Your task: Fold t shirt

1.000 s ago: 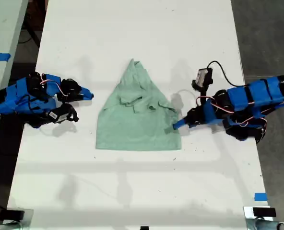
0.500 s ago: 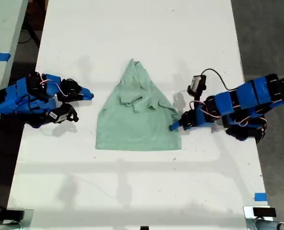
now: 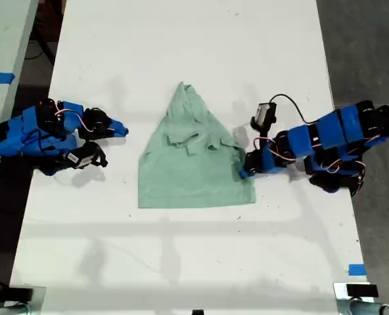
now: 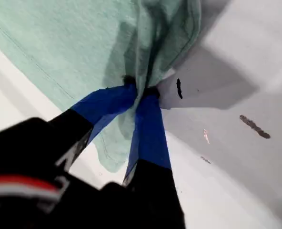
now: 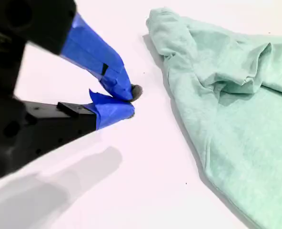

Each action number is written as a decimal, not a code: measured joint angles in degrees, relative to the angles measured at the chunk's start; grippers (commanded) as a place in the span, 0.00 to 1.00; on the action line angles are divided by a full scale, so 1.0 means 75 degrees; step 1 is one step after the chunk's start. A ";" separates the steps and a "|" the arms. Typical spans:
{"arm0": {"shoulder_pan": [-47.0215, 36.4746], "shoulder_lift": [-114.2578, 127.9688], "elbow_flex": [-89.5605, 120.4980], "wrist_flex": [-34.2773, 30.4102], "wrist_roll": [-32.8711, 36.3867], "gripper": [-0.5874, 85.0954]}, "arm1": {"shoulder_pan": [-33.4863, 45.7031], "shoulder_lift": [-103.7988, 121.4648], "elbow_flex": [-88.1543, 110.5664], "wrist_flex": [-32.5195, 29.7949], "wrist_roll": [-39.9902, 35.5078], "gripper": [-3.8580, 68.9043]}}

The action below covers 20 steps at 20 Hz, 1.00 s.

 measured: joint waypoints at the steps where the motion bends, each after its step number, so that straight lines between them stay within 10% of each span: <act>1: 0.0000 0.0000 0.0000 0.0000 0.0000 0.01 | 0.0000 -0.0094 -0.0105 0.0094 0.0000 0.06; 9: 0.0000 0.0000 0.0000 0.0000 0.0000 0.01 | 0.0059 -0.0680 -0.2555 0.3340 -0.0129 0.04; 20: 0.0000 0.0000 0.0000 0.0000 0.0000 0.01 | -0.0410 -0.5625 -0.9855 0.5121 -0.1582 0.04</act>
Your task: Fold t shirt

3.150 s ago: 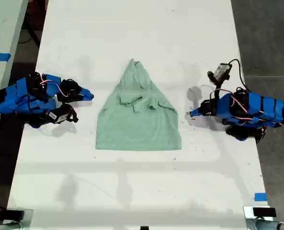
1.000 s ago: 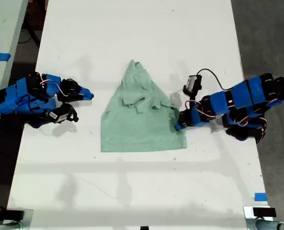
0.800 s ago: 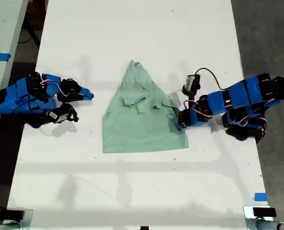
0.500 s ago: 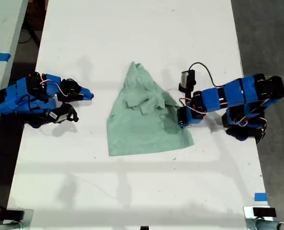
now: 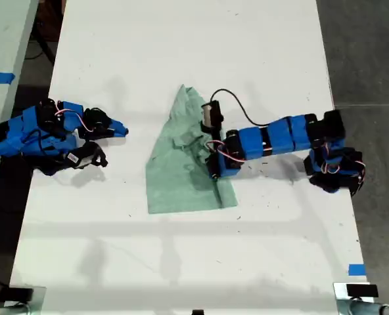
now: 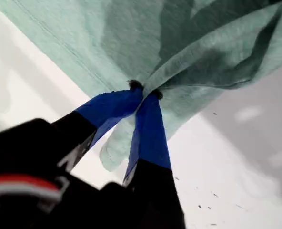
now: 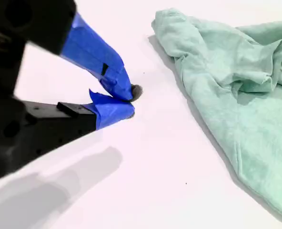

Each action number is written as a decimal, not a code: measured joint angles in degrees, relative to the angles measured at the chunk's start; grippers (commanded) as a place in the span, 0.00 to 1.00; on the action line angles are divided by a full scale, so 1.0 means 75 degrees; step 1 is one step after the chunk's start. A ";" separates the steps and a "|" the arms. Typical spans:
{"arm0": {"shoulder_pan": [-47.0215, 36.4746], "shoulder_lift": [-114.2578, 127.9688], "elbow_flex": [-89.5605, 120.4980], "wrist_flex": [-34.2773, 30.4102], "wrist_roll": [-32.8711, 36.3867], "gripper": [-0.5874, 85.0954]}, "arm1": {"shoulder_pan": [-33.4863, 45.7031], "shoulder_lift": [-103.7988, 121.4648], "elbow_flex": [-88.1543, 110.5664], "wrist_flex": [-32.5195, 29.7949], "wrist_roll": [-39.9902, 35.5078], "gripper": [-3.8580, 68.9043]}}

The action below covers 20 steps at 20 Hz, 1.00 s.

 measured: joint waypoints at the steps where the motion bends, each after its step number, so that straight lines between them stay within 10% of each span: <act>1: 0.0000 0.0000 0.0000 0.0000 0.0000 0.01 | -0.0035 -0.0527 -0.0598 0.0035 -0.0141 0.04; 3: 0.0000 0.0000 0.0000 0.0000 0.0000 0.01 | -0.0082 -0.1031 -0.0879 -0.0012 -0.0199 0.04; 7: 0.0000 0.0000 0.0000 0.0000 0.0000 0.01 | -0.0164 -0.1277 -0.0879 -0.0387 -0.0551 0.49; 14: 0.0000 0.0000 0.0000 0.0000 0.0000 0.01 | -0.0270 -0.1137 -0.0879 -0.0516 -0.0879 0.50; 20: 0.0000 0.0000 0.0000 0.0000 0.0000 0.01 | -0.0035 0.1734 0.0082 0.1160 -0.0785 0.45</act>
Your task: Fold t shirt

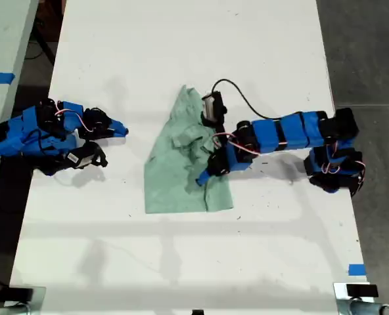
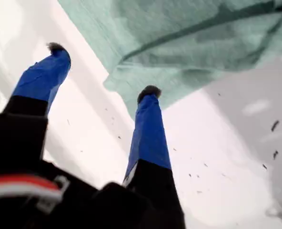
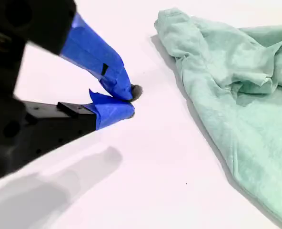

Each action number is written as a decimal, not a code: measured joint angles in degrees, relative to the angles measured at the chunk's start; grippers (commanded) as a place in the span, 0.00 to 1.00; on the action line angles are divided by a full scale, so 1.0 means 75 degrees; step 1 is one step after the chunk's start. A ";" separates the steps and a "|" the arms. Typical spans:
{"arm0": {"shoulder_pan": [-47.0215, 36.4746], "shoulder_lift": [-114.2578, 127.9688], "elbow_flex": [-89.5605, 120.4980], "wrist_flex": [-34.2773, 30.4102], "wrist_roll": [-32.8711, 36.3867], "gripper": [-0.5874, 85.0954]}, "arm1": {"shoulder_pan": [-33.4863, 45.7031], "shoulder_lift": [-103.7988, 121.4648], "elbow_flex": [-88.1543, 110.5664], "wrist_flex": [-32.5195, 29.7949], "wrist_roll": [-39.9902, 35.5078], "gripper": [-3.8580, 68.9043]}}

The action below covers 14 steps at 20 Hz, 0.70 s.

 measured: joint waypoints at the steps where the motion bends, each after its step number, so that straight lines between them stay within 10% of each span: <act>1: 0.0000 0.0000 0.0000 0.0000 0.0000 0.01 | 0.0141 0.0645 0.0398 0.0340 0.0035 0.45; 4: 0.0000 0.0000 0.0000 0.0000 0.0000 0.01 | 0.0539 0.3035 0.2789 0.0457 0.0445 0.41; 11: 0.0000 0.0000 0.0000 0.0000 0.0000 0.01 | 0.0703 1.0723 1.2023 -0.2859 0.1723 0.23; 14: 0.0000 0.0000 0.0000 0.0000 0.0000 0.01 | 0.0680 1.3125 1.3957 -0.3012 0.1664 0.13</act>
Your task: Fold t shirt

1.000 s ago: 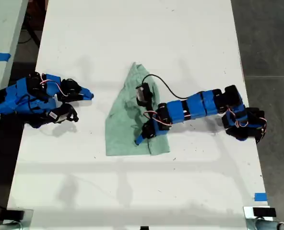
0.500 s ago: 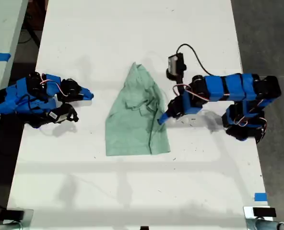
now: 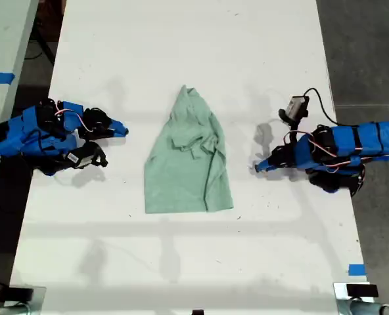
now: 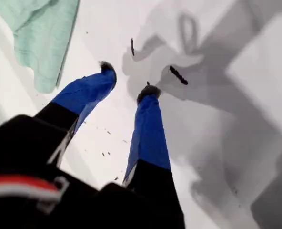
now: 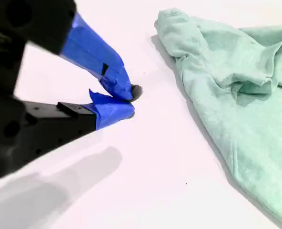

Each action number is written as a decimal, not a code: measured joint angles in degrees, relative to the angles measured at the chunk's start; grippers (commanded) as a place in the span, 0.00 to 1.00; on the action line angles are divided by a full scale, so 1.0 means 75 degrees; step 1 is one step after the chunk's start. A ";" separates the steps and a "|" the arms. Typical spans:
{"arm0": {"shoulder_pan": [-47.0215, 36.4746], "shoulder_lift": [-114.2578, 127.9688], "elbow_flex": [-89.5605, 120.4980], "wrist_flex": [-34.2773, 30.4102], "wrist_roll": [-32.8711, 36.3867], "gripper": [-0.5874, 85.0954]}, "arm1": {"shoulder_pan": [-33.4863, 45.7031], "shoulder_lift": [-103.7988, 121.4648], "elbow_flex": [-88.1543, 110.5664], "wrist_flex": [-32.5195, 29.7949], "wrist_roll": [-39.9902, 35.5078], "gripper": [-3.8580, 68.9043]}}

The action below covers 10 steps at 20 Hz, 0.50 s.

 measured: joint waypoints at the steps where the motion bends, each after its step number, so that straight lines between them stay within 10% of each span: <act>1: 0.0000 0.0000 0.0000 0.0000 0.0000 0.01 | 0.0035 0.0562 0.0398 0.0000 -0.0117 0.07; 10: 0.0000 0.0000 0.0000 0.0000 0.0000 0.01 | 0.0738 0.2309 0.0645 0.0703 -0.0633 0.07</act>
